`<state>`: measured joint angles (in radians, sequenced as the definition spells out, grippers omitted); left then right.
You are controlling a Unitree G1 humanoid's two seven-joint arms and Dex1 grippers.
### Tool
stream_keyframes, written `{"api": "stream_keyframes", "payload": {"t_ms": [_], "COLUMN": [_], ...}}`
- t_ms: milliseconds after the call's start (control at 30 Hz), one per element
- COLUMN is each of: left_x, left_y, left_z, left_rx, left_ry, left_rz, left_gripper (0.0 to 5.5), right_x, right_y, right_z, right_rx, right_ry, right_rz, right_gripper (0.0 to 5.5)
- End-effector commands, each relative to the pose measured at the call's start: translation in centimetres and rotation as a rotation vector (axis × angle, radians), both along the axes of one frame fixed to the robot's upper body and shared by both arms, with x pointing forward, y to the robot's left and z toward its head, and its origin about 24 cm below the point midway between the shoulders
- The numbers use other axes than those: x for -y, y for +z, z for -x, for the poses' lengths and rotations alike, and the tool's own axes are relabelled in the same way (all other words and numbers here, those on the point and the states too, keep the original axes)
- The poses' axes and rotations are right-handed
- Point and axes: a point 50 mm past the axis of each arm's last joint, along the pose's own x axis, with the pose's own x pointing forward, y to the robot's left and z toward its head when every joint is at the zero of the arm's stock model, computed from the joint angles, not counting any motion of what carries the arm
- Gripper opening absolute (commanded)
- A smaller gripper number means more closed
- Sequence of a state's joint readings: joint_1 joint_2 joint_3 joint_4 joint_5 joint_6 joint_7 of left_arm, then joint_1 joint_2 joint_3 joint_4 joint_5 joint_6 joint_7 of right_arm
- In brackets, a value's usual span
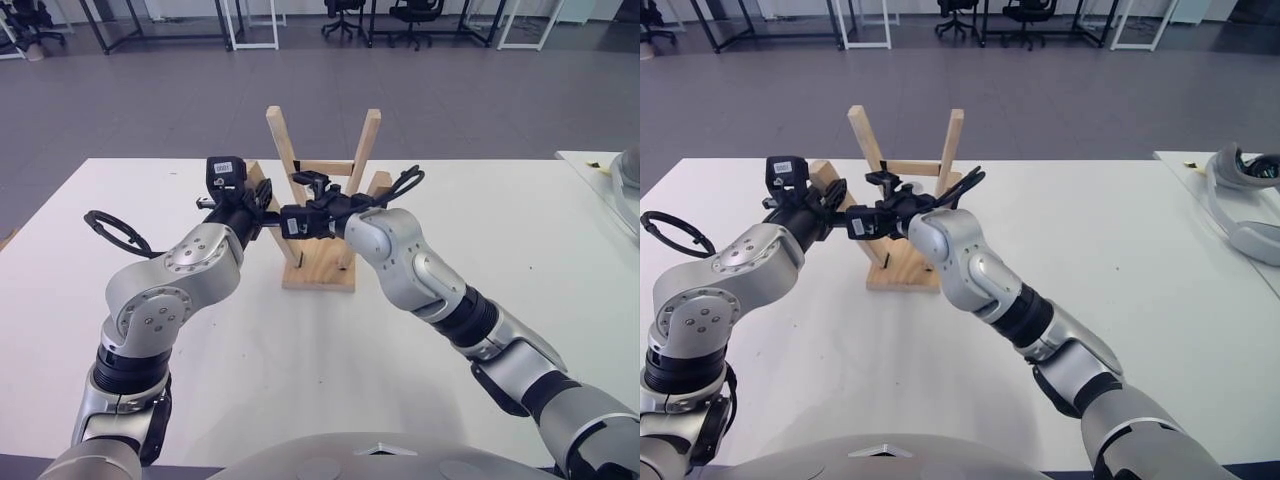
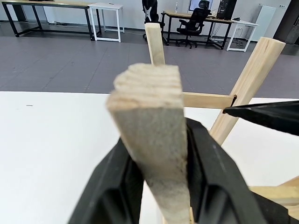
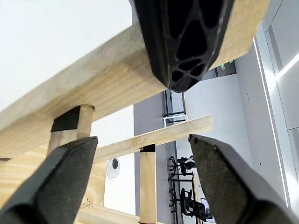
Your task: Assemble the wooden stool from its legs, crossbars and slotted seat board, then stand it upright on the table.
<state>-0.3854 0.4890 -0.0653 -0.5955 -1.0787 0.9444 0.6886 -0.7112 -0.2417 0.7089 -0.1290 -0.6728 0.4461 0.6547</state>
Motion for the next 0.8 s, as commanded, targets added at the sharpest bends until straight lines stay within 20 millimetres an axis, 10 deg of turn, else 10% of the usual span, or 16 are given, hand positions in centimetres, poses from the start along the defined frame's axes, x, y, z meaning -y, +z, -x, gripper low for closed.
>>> {"api": "stream_keyframes", "payload": {"t_ms": [33, 533, 700, 800], "left_x": [1.1, -1.9, -4.5, -5.0], "left_y": [-1.0, 9.8, 14.2, 13.4], "left_z": [0.4, 2.6, 2.2, 0.9], "left_rx": [-0.048, 0.429, 0.629, 0.599], "left_ry": [-0.104, -0.088, -0.059, -0.077], "left_rz": [-0.1, 0.176, -0.02, 0.003], "left_gripper": [1.05, 3.24, 3.54, 3.54], "right_x": [-0.1, 3.8, 7.2, 9.6], "right_y": [-3.8, 11.5, 15.3, 14.9], "right_z": [0.3, 0.0, -1.9, -3.3], "right_rx": [-0.208, 0.092, -0.036, -0.2], "right_ry": [0.014, -0.087, -0.064, -0.061], "right_rz": [0.002, -0.754, -0.985, -1.106], "right_gripper": [3.68, 3.68, 3.68, 3.68]}}
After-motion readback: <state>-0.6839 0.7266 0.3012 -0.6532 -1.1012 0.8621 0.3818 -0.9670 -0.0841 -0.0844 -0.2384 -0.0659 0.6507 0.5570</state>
